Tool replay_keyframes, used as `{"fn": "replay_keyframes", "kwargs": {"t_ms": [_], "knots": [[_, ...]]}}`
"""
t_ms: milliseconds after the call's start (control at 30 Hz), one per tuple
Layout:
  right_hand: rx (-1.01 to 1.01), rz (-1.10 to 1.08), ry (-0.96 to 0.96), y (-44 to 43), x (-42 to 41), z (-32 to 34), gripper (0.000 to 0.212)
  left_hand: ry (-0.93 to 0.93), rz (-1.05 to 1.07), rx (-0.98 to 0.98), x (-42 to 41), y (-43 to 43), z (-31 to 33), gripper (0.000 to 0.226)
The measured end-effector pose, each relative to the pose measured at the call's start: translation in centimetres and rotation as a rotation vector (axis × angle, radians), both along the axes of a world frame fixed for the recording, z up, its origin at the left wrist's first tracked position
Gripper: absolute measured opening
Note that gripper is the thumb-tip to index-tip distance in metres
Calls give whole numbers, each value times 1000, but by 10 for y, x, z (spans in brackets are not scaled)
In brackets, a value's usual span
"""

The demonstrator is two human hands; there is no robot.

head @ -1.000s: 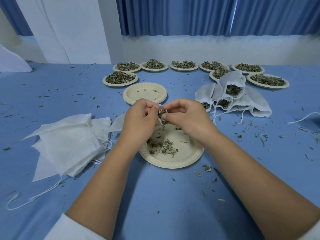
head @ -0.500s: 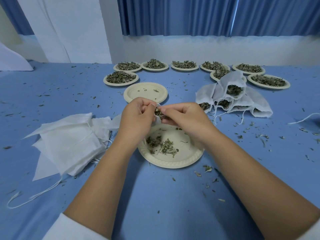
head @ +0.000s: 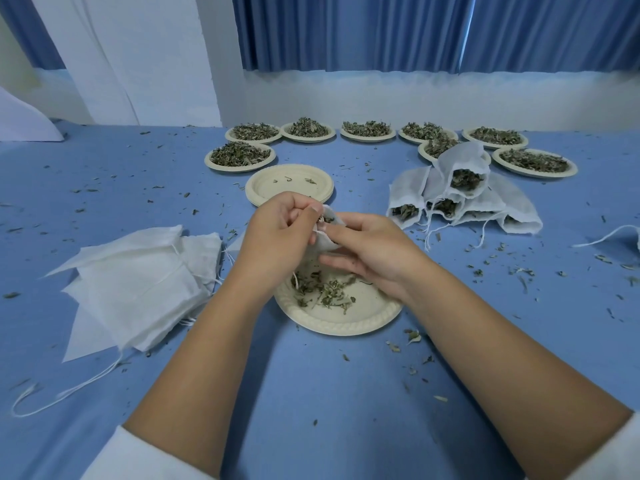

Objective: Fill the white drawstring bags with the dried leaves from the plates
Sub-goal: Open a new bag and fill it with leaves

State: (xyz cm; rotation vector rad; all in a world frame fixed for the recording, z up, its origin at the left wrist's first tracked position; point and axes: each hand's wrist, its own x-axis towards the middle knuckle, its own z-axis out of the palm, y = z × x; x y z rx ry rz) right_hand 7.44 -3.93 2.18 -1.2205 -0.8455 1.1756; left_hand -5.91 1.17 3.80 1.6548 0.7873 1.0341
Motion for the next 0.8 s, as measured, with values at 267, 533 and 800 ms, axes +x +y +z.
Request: {"fn": "replay_keyframes", "kwargs": {"t_ms": [267, 533, 800], "knots": [[-19, -246, -286, 2, -7, -1, 26, 108, -85, 185, 7, -10, -6, 16], [32, -101, -288, 4, -7, 2, 10, 113, 123, 198, 5, -3, -7, 16], [8, 68, 72, -1, 4, 16, 22, 40, 188, 72, 4, -2, -3, 13]]}}
